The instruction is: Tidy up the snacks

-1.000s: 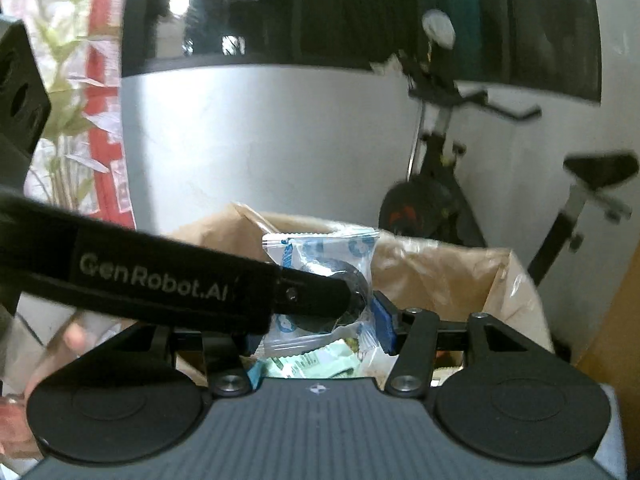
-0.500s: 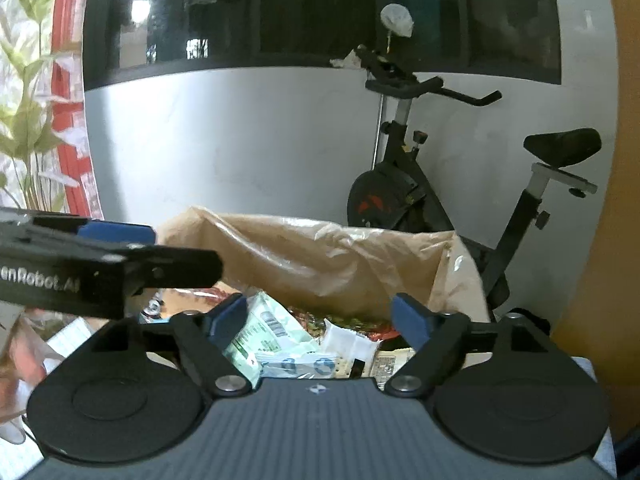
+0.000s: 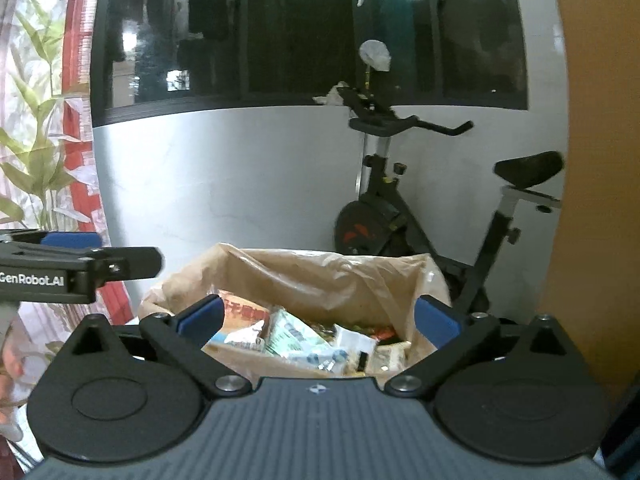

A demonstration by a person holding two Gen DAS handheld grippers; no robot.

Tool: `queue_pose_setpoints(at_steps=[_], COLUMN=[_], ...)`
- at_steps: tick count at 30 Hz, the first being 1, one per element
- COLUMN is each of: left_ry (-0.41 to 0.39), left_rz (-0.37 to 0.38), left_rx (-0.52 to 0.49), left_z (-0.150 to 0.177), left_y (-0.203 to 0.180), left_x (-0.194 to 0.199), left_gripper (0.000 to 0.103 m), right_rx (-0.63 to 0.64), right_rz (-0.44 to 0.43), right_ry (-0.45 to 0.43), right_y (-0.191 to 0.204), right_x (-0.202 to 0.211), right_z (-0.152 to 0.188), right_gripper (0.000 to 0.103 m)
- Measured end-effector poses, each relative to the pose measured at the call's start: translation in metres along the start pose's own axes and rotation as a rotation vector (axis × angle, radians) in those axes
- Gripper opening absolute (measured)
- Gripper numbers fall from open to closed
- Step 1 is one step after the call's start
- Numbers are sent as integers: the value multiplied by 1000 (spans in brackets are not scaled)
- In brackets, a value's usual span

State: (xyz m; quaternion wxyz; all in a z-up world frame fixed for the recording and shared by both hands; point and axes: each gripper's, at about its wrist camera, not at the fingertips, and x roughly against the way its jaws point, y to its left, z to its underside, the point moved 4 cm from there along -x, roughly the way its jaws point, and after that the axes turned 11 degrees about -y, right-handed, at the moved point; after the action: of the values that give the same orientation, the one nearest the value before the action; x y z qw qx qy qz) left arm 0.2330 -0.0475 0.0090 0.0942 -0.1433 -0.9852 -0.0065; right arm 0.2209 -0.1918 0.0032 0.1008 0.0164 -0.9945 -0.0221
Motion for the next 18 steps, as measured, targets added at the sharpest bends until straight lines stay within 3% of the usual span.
queue_pose_setpoints(at_steps=[6, 11, 18], left_ry=[-24, -46, -32], left_rz=[-45, -127, -126], left_rx=[62, -44, -26], left_z=[2, 1, 1], left_y=[6, -5, -1], left_x=[44, 71, 84], left_gripper=[97, 97, 97], right_rx=[-85, -91, -92], right_rz=[21, 57, 41], right_ry=[-44, -55, -35], right_y=[9, 11, 16], right_x=[46, 67, 77], right_z=[4, 7, 12], right_gripper=[103, 103, 103])
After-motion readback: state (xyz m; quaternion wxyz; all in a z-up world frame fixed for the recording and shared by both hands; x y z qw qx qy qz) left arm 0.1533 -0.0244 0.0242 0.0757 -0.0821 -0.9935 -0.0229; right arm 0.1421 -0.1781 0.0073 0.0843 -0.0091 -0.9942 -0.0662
